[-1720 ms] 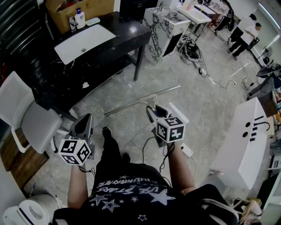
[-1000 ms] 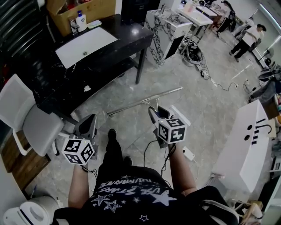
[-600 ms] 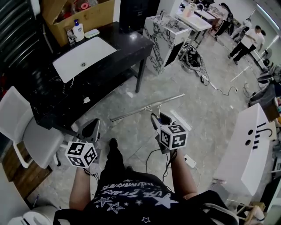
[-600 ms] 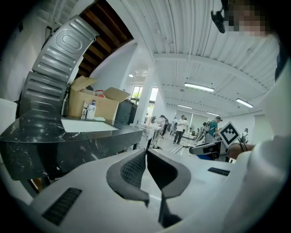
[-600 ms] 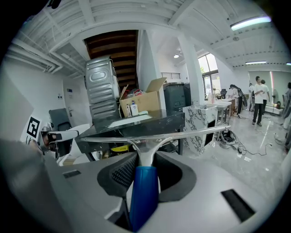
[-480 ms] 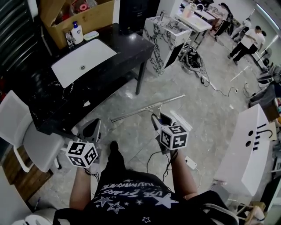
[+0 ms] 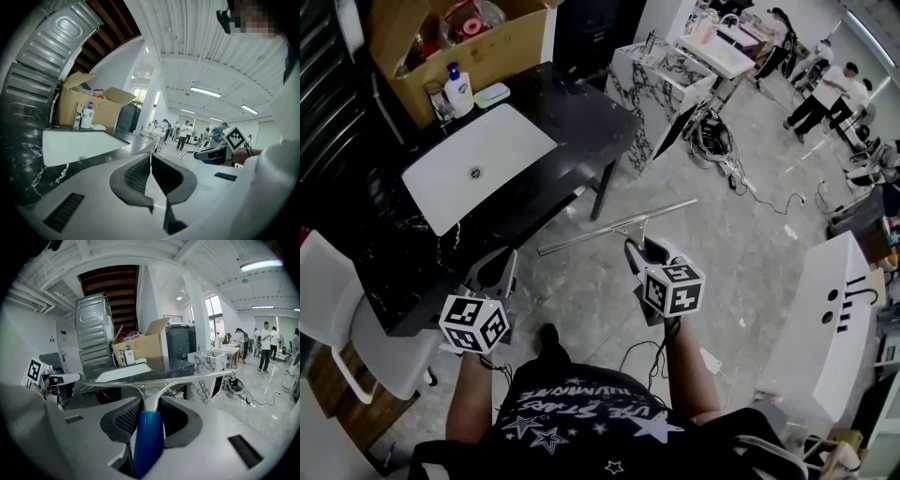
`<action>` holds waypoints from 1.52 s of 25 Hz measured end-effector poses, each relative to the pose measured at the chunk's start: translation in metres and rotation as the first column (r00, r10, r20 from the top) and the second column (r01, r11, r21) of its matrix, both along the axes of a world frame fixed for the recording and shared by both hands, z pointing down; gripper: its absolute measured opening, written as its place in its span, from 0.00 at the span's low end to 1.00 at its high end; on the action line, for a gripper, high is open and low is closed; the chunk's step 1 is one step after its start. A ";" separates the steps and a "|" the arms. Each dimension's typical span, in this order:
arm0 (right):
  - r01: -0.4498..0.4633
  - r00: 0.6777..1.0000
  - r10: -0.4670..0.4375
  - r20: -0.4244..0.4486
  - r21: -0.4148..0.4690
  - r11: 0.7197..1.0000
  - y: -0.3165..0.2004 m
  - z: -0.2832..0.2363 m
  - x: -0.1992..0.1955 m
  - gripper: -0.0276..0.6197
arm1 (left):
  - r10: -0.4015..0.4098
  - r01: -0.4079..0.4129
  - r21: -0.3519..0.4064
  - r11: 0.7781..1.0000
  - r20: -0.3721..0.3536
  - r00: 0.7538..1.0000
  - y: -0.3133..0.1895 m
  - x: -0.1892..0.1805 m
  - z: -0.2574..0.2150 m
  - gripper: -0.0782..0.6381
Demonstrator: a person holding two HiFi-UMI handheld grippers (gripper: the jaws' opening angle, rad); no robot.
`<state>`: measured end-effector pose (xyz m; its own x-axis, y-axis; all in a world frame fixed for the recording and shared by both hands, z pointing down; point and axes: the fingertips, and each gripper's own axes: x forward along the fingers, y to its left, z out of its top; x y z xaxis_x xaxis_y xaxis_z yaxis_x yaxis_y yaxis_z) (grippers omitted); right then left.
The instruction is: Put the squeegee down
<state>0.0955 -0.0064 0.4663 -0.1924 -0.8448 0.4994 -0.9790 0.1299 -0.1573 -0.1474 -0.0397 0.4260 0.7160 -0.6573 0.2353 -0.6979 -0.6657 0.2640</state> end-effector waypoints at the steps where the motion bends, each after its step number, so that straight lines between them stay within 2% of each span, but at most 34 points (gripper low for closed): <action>1: -0.003 1.000 0.003 -0.003 -0.001 1.000 -0.012 -0.001 -0.002 0.25 | 0.008 -0.008 -0.001 1.000 0.001 1.000 -0.012 -0.001 0.001 0.15; 10: -0.023 0.999 0.023 -0.029 -0.011 1.000 -0.097 0.001 -0.022 0.25 | 0.039 -0.039 0.006 0.999 -0.026 0.999 -0.104 -0.017 0.002 0.15; 16: -0.014 0.999 0.014 -0.048 -0.009 1.000 -0.130 0.000 -0.034 0.25 | 0.041 -0.041 0.001 0.999 -0.045 0.998 -0.136 -0.025 0.006 0.15; 21: 0.000 0.999 -0.001 -0.050 -0.021 1.000 -0.149 0.007 -0.025 0.25 | 0.029 -0.030 -0.021 0.999 -0.039 0.999 -0.151 -0.020 0.015 0.15; 28: 0.064 0.997 -0.064 -0.040 -0.013 0.998 -0.216 0.015 0.008 0.25 | -0.080 0.079 -0.030 0.996 -0.020 0.997 -0.188 -0.009 0.023 0.15; 38: 0.223 0.974 -0.225 -0.036 -0.057 0.973 -0.343 0.024 0.055 0.25 | -0.254 0.253 -0.040 0.967 0.001 0.967 -0.262 0.039 0.021 0.15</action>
